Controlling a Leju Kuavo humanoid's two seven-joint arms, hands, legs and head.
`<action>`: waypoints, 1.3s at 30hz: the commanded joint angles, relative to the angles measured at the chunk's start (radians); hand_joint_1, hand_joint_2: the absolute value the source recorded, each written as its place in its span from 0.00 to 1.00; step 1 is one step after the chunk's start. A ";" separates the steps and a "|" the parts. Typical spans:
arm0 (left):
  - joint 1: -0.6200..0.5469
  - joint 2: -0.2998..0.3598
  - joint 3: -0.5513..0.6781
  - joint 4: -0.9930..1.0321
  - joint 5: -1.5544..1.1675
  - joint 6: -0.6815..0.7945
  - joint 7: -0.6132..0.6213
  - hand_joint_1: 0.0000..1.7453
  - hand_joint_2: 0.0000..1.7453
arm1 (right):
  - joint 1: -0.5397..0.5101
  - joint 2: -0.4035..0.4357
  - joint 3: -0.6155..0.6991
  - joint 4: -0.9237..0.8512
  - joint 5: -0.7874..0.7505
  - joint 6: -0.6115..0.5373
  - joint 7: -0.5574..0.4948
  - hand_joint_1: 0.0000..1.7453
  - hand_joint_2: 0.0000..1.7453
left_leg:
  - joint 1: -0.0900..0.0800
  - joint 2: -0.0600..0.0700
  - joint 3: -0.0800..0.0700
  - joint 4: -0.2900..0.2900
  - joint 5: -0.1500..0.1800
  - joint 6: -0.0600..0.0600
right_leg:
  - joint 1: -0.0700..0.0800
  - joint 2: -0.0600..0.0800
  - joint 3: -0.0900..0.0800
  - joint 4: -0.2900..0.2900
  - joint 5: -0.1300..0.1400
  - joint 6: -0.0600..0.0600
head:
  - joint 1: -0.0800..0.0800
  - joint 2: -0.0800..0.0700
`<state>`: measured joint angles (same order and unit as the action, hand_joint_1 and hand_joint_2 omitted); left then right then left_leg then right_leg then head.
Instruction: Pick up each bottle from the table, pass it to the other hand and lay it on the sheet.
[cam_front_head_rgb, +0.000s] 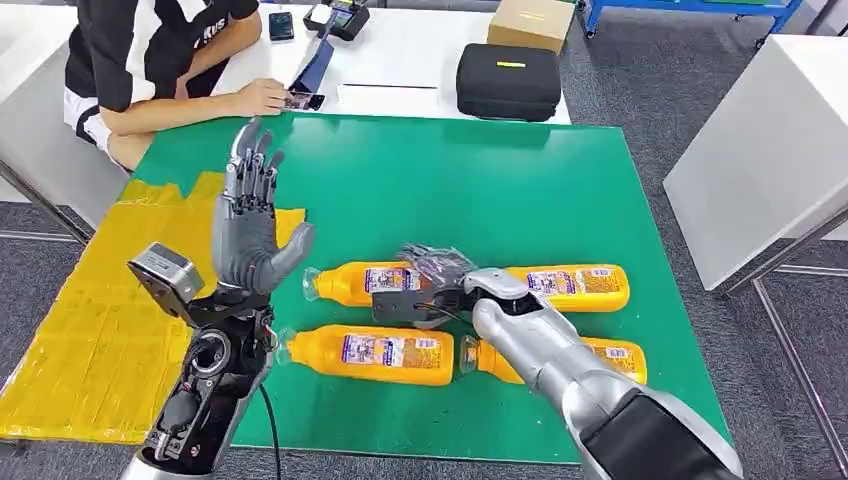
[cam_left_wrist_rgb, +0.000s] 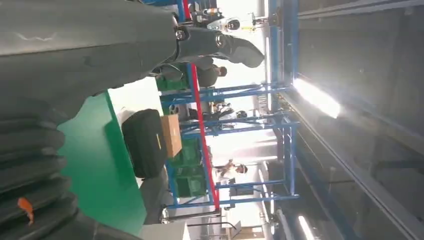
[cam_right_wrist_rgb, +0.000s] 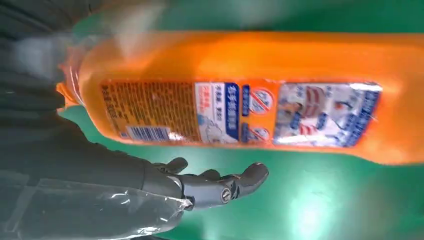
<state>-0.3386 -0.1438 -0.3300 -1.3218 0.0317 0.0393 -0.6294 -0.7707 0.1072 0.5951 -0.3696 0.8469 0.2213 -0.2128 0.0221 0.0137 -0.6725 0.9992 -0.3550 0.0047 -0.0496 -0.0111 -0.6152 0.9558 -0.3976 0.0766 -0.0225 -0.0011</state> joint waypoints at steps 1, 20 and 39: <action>-0.040 0.001 0.014 0.088 0.001 -0.002 0.001 0.00 1.00 | -0.018 0.012 0.030 0.105 -0.005 0.012 0.036 0.00 1.00 | 0.000 -0.001 0.005 0.000 -0.002 0.001 | 0.000 0.000 0.005 0.000 -0.002 -0.005 | 0.000 0.000; -0.027 0.010 0.002 0.092 0.013 0.007 0.005 0.00 1.00 | 0.034 0.029 0.065 0.106 0.013 0.026 0.045 0.30 1.00 | 0.000 -0.001 0.009 0.000 -0.004 0.001 | 0.001 0.001 0.007 0.000 -0.003 -0.007 | 0.000 0.000; 0.028 0.023 0.013 0.034 -0.002 0.036 0.017 0.00 1.00 | 0.036 0.034 -0.026 0.024 -0.053 -0.240 0.006 1.00 1.00 | 0.000 0.001 0.005 0.000 -0.002 0.000 | 0.000 0.002 0.003 0.001 -0.001 -0.005 | 0.000 0.000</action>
<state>-0.3161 -0.1458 -0.3300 -1.2917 0.0377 0.0691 -0.6218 -0.7074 0.1324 0.6256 -0.3239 0.8174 0.0376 -0.1885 0.0222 0.0139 -0.6712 0.9991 -0.3550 0.0046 -0.0495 -0.0103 -0.6144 0.9559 -0.3975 0.0764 -0.0229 -0.0011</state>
